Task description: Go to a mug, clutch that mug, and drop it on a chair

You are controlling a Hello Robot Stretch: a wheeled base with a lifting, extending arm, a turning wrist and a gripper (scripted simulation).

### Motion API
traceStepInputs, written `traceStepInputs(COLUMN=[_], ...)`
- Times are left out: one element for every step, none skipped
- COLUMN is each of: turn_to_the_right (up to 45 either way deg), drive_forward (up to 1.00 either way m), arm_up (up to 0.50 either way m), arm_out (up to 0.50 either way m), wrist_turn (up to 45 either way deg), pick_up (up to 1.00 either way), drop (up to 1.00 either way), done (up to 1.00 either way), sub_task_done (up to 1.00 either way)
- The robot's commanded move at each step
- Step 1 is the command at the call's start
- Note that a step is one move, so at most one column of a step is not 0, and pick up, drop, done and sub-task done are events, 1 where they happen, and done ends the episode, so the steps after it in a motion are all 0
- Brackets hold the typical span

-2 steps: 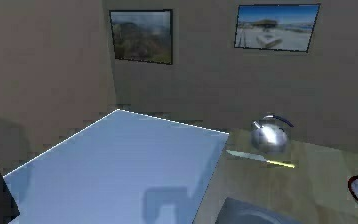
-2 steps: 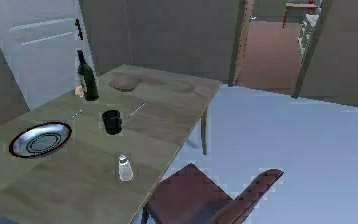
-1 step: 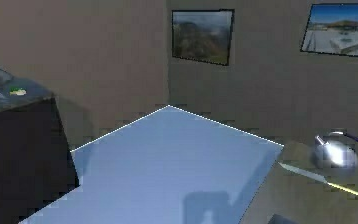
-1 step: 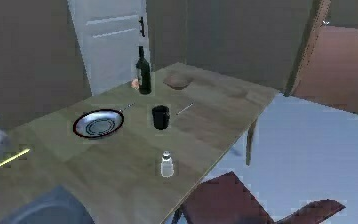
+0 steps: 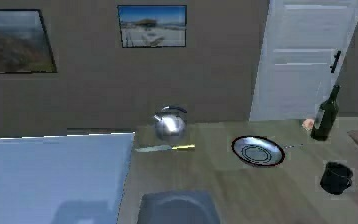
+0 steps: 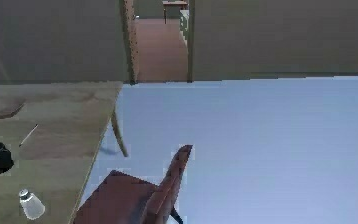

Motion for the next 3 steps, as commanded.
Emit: traceStepInputs(turn_to_the_right=[45.0, 24.0, 0.0], drive_forward=[0.0, 0.0, 0.1], arm_up=[0.0, 0.0, 0.0], arm_out=[0.0, 0.0, 0.0], wrist_turn=[0.0, 0.0, 0.0], pick_up=[0.0, 0.0, 0.0], drop=[0.0, 0.0, 0.0], done=[0.0, 0.0, 0.0], sub_task_done=[0.0, 0.0, 0.0])
